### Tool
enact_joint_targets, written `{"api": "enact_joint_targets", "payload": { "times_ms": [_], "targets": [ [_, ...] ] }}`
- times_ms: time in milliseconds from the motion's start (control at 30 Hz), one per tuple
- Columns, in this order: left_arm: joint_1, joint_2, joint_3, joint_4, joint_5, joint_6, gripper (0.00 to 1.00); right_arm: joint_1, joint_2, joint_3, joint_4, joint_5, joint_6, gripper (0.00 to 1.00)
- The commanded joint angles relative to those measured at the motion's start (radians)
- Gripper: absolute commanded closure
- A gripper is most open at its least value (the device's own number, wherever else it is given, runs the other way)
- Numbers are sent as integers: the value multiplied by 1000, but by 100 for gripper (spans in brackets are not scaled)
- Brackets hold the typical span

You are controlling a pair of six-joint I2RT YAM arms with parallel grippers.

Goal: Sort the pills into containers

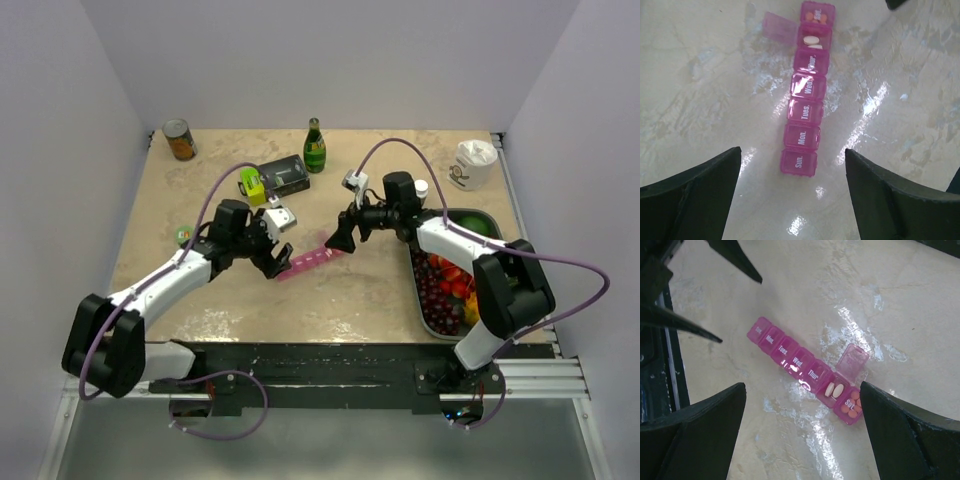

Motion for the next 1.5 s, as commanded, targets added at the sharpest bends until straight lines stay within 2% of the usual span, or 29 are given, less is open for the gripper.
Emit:
{"api": "enact_joint_targets", "payload": {
  "times_ms": [0, 233, 467, 700, 800, 933, 967, 1000, 1200, 1333, 1467],
  "targets": [
    [-55, 95, 72, 36, 25, 165, 12, -10, 26, 58, 51, 45, 154, 1],
    [-112, 233, 112, 37, -19, 236, 14, -25, 61, 85, 22, 98, 220, 4],
    [-170, 308, 112, 86, -100, 262, 16, -33, 107, 110, 4, 101, 259, 30],
    [-196, 351, 111, 106, -189, 276, 25, -39, 116, 117, -6, 109, 262, 43],
    [-198, 362, 112, 106, -212, 277, 30, -39, 119, 119, -6, 108, 262, 48],
    [-201, 374, 114, 95, -220, 279, 49, -42, 130, 124, -9, 111, 262, 57],
    [-205, 379, 111, 91, -223, 276, 54, -42, 135, 125, -12, 112, 265, 61],
    [-208, 382, 108, 92, -226, 276, 63, -42, 142, 130, -12, 114, 271, 68],
    [-239, 376, 82, 88, -220, 303, 82, -41, 208, 168, -12, 149, 331, 80],
    [-242, 365, 72, 80, -187, 322, 85, -47, 250, 179, -22, 193, 335, 85],
    [-242, 364, 65, 74, -177, 334, 87, -58, 266, 179, -22, 218, 334, 87]
  ]
}}
